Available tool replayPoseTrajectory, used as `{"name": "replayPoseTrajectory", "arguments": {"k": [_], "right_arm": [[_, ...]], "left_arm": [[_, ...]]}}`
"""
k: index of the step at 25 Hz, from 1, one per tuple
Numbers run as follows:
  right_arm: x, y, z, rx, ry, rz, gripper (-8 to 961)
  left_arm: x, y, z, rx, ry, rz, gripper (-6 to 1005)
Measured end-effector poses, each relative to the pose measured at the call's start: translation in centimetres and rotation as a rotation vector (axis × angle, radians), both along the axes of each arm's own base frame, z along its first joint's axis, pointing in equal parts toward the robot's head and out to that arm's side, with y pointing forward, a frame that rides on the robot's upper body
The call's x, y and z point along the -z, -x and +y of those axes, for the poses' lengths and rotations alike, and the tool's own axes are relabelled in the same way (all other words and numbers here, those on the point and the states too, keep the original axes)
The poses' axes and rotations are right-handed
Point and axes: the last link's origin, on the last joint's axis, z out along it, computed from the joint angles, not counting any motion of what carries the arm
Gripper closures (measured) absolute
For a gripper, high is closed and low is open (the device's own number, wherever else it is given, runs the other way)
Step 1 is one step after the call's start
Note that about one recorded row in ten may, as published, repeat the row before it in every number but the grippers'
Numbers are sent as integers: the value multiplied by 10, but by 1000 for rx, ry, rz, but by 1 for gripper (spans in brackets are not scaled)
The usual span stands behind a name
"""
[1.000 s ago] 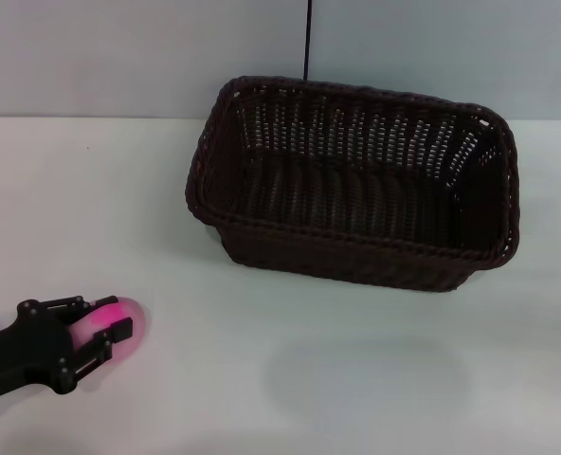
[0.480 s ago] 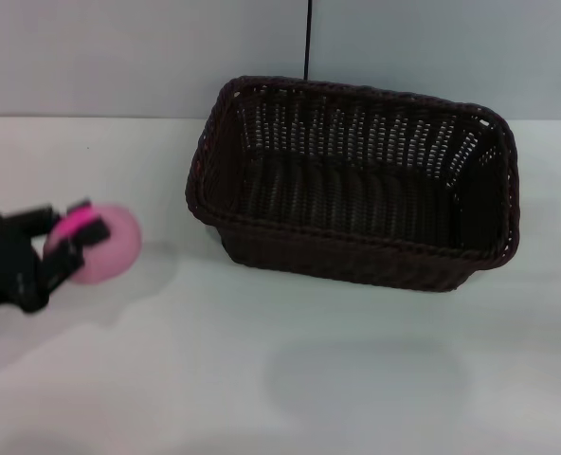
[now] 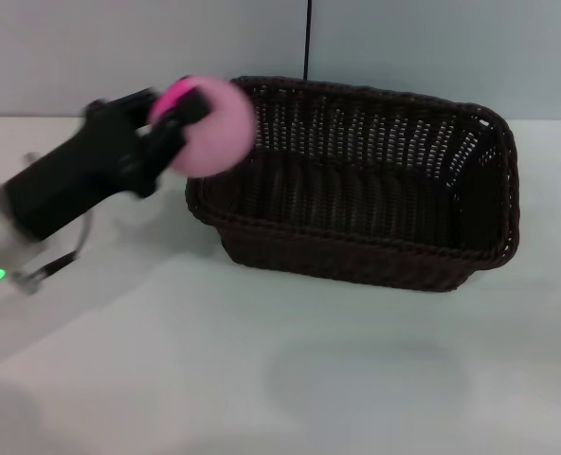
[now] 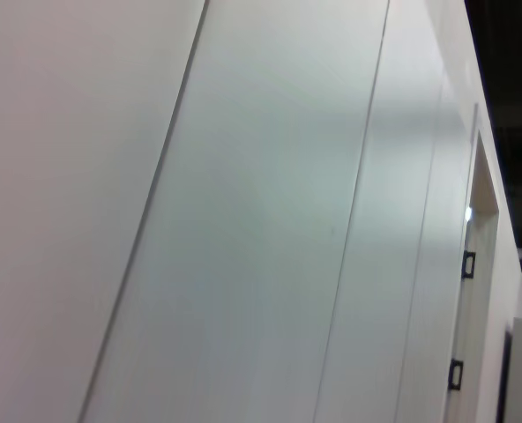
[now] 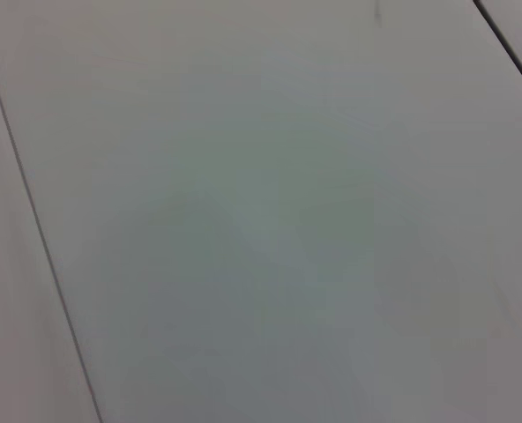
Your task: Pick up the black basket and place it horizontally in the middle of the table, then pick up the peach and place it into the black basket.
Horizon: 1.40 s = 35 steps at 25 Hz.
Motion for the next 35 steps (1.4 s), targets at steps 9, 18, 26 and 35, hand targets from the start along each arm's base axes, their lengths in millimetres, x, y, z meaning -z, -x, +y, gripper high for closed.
{"name": "replayPoseTrajectory", "arguments": {"k": [9,18,26,35], "right_arm": [[4,-1,-3,6,9,6,294],[6,-1,-3,7,12,11,293],[6,-1,-4,16,1,20,294],[-8,-19,-19,105,-104,65,294]], "left_arm": [[54,-34,30,-76,52,37,800],[53,-23,26,-118,40,41,464],[26,2,11,-184,-128,-47,245],[-50,79,-69,-504,-848,-151,184]]}}
